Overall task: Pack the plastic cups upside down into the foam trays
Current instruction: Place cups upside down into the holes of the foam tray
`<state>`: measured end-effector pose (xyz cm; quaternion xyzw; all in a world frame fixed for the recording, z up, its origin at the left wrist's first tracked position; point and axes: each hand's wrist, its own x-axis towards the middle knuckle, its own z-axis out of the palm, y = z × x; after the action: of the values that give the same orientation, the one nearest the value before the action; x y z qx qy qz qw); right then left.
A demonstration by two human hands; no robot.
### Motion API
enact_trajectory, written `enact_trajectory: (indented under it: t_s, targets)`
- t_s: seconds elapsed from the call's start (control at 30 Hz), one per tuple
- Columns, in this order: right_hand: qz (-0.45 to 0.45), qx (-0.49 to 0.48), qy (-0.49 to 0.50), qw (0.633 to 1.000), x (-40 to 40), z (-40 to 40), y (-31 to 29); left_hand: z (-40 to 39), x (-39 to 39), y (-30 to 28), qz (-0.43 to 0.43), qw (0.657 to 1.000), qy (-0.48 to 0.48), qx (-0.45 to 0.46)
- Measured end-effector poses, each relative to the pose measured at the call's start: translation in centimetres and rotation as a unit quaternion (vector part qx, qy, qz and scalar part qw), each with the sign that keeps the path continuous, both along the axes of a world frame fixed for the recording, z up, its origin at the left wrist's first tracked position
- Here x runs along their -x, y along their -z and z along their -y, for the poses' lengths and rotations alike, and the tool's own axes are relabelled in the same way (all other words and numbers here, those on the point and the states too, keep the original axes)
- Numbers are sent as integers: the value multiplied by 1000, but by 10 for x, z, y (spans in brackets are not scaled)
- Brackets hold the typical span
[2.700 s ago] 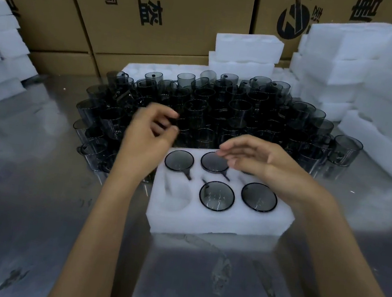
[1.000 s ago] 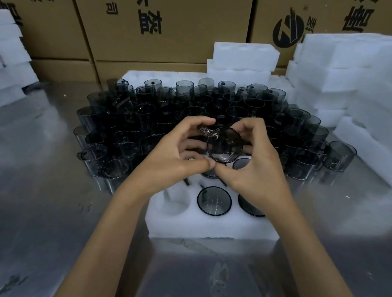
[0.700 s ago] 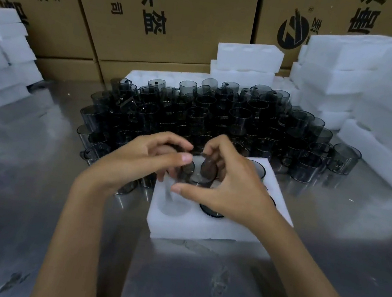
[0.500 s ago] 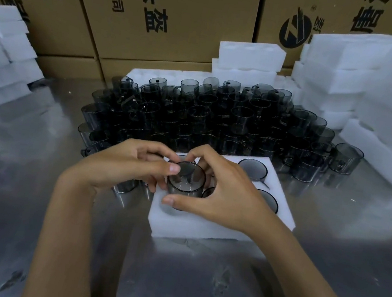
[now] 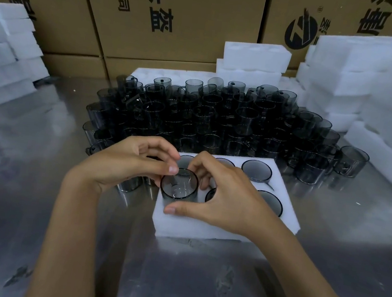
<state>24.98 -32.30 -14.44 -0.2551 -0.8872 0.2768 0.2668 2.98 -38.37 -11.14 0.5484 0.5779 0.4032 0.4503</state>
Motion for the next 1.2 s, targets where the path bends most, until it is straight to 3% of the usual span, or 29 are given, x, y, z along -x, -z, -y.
enact_trajectory:
  t_s: [0.17,0.37,0.6,0.83,1.2]
  targets:
    - [38,-26,1,999,0,0,1,-4,-1,3,-3,1000,12,23]
    - [-22,35,6,999,-3,-5,2,-7,1,5,-25,998,-11,51]
    - [45,9,-40,998,-4,-7,1,-8,1,6,-83,990,14,115]
    - [70,-17,-40,997,-2,-10,3,-11,3,11,-85,986,36,141]
    - [52,5,-24,998,-2,-11,5,-14,3,12,-101,978,42,179]
